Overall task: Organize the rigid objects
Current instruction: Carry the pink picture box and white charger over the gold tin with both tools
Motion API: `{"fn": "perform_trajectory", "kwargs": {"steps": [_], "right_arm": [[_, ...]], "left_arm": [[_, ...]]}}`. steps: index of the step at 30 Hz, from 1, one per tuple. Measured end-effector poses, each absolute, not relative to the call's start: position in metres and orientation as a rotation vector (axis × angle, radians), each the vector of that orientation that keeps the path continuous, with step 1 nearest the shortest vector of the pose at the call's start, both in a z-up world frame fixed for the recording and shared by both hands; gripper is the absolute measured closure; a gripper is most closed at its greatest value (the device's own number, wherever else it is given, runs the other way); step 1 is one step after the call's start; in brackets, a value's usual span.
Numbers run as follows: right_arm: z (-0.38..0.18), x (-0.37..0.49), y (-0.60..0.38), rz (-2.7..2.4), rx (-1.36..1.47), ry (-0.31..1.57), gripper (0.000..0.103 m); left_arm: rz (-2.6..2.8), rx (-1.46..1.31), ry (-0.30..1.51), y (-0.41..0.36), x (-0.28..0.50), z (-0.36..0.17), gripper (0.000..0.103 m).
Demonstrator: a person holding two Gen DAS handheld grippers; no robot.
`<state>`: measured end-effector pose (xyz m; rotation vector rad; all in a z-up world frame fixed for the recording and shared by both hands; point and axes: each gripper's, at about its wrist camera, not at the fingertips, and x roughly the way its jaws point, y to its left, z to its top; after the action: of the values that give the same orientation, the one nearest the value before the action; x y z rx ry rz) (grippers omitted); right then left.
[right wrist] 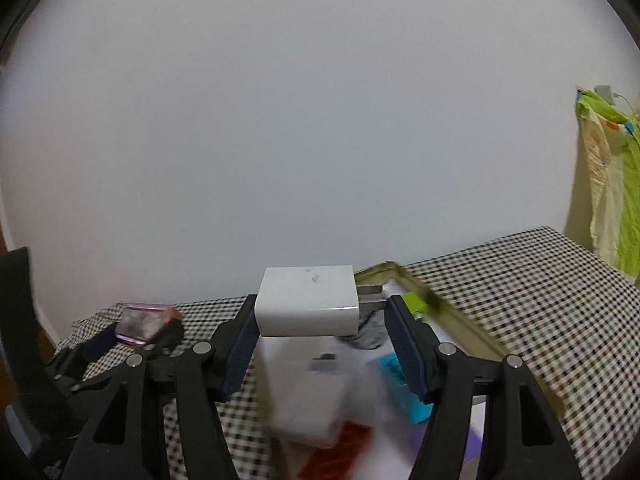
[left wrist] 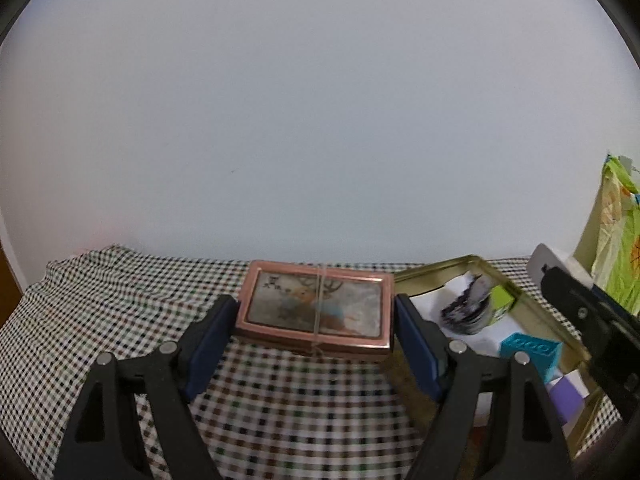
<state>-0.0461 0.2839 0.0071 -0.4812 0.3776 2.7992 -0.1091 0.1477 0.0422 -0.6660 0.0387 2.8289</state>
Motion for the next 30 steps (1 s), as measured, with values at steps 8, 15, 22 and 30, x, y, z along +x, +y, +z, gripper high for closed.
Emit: {"fn": "perform_trajectory", "kwargs": {"steps": [8, 15, 22, 30], "right_arm": [[0.004, -0.053, 0.323, 2.727, -0.498, 0.377, 0.038], [0.001, -0.05, 0.337, 2.671, -0.562, 0.383, 0.038], [0.0, -0.05, 0.34, 2.637, -0.619, 0.418, 0.038], [-0.002, -0.058, 0.333, 2.628, -0.671, 0.366, 0.038]], "left_arm": [[2.765, -0.642, 0.079, 0.187, -0.099, 0.047, 0.024], [2.696, -0.682, 0.075, 0.212, -0.1, 0.042, 0.024], [2.648, -0.718, 0.077, 0.227, -0.099, 0.035, 0.024], [2.613, -0.735, 0.142, 0.24, -0.095, 0.023, 0.024]]}}
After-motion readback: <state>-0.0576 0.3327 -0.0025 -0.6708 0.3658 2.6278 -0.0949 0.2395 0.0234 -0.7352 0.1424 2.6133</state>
